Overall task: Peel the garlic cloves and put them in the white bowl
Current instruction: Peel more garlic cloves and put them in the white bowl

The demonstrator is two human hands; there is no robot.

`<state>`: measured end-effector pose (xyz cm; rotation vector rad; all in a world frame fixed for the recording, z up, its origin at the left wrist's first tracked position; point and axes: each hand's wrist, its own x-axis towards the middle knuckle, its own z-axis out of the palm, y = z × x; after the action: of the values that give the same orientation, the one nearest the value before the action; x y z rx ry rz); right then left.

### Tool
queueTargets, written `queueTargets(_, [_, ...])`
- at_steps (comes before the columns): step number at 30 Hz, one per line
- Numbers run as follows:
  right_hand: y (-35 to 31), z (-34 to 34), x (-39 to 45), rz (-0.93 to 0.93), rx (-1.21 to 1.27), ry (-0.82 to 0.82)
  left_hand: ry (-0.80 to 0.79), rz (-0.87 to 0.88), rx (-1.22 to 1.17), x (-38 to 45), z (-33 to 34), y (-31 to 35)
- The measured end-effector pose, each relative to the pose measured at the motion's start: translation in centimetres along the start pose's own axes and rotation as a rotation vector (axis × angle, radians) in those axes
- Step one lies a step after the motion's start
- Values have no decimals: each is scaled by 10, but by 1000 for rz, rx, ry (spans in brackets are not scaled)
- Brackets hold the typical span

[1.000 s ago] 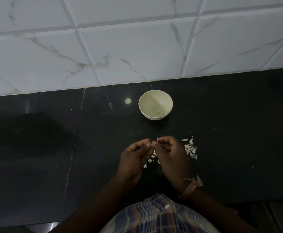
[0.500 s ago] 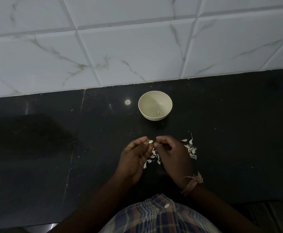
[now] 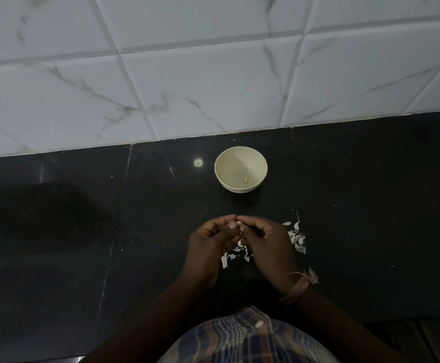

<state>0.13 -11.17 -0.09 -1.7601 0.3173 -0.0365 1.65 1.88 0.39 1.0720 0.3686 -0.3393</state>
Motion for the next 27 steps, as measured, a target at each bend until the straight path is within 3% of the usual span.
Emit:
queueTargets(5, [4, -2, 6, -4, -80, 18, -7, 16, 215, 6, 1, 4])
queueTargets(9, [-8, -7, 16, 19, 26, 28, -13, 135, 440, 17, 8, 14])
queueTargets(13, [-20, -11, 33, -25, 29, 13, -23, 160, 346, 25, 20, 17])
queueTargets(18, [-20, -10, 48, -27, -23, -11, 2, 212, 409, 42, 20, 23])
queueTargets(22, [-21, -4, 63, -31, -65, 24, 23, 141, 435, 59, 27, 30])
queueTargets(27, [-23, -1, 105, -25, -130, 59, 87, 3, 298, 89, 36, 38])
